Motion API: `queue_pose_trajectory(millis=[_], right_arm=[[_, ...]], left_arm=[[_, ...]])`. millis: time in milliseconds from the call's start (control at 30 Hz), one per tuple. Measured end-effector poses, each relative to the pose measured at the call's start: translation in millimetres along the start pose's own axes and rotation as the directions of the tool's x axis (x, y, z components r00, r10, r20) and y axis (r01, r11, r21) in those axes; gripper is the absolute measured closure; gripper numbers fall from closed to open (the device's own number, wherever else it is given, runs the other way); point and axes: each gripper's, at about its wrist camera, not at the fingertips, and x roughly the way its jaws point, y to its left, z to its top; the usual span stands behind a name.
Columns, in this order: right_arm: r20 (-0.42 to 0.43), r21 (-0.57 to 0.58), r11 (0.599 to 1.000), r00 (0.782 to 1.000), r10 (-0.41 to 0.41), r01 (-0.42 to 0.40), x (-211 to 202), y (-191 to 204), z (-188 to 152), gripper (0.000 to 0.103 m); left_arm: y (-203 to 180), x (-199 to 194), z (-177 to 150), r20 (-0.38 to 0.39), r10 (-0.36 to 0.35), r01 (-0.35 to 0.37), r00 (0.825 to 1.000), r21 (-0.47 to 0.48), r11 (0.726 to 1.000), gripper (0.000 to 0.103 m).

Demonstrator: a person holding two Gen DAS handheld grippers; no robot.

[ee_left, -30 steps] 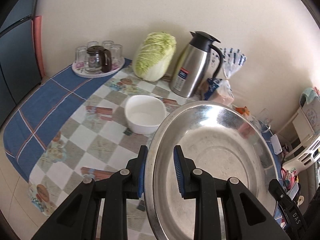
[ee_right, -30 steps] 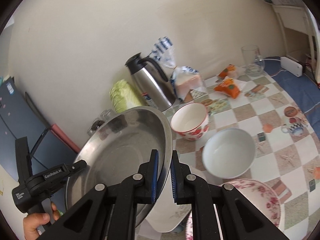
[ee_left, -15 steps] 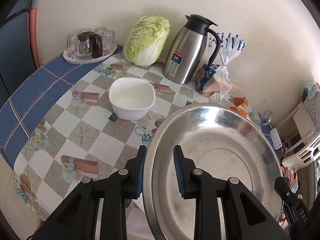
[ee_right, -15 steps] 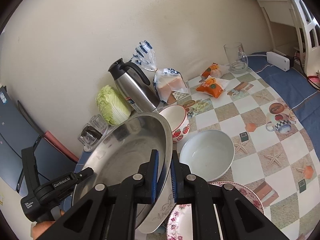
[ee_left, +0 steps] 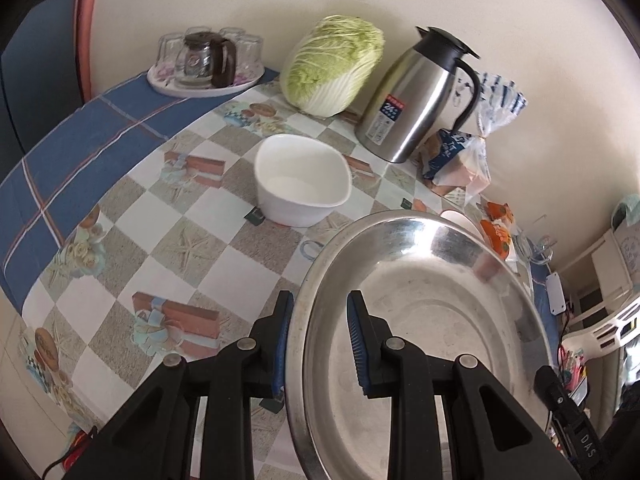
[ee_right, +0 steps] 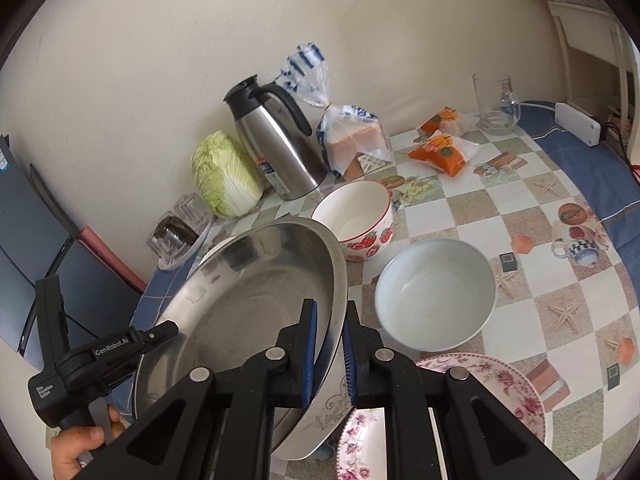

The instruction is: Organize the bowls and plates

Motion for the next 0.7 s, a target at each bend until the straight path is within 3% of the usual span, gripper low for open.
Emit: queue_pose_trajectory(millis=[367, 700], right_arm=[[-0.057, -0.055, 0.998, 0.998, -0.005, 0.001, 21, 20, -9, 0.088], [-0.148, -0.029, 0.999, 0.988, -0.044, 0.040, 47, 8, -18, 0.088]], left_arm=[[30, 1, 2, -0.028, 0.001, -0.003, 1.000, -0.085, 0.996, 0.076], [31, 32, -7, -0.135, 0.064, -0.075, 0.989, -0.073, 0.995, 0.076]])
